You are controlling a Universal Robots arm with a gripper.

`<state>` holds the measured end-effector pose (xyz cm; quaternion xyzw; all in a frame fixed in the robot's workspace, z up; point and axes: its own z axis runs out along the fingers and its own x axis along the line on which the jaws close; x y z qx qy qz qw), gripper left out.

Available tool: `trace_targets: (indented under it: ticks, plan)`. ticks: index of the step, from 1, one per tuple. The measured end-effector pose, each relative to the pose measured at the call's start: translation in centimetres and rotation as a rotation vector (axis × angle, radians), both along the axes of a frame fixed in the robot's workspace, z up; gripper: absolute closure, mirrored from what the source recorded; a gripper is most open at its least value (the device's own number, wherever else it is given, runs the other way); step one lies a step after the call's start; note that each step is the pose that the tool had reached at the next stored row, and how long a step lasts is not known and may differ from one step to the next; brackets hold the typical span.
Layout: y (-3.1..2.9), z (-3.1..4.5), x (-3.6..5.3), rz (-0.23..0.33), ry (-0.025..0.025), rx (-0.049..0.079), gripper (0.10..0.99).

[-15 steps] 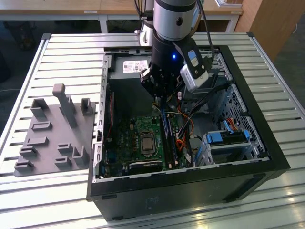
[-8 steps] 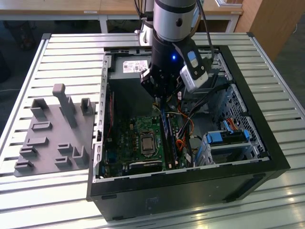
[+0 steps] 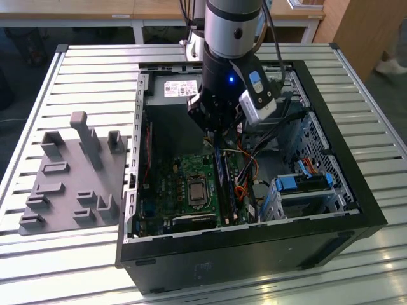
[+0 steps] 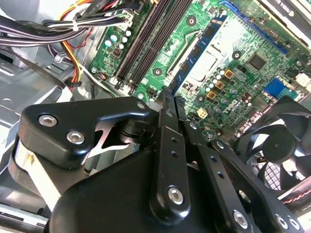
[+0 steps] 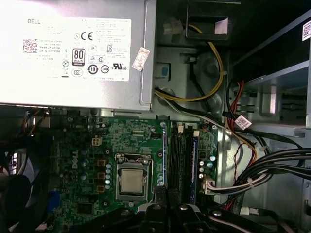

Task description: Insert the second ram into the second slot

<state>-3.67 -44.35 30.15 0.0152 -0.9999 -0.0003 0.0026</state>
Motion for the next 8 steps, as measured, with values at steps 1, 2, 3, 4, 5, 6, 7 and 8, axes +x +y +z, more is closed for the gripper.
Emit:
trace_targets:
  ticks: [1,2,3,4,5,6,7,8]
  plan:
    - [0.0,-0.06,0.0,-0.001,0.0,0.0,0.957]
    - [0.0,-0.09,0.0,-0.001,0.0001,0.0,0.957]
    - [0.0,-0.1,0.0,-0.001,0.0001,0.0,0.957]
    - [0.0,-0.13,0.0,-0.001,0.0001,0.0,0.957]
    - [0.0,-0.16,0.0,-0.001,0.0,0.0,0.957]
    - [0.0,-0.18,0.0,-0.001,0.0,0.0,0.957]
    - [0.0,-0.2,0.0,-0.001,0.0,0.0,0.957]
    - [0.0,-0.22,0.0,-0.001,0.0,0.0,0.957]
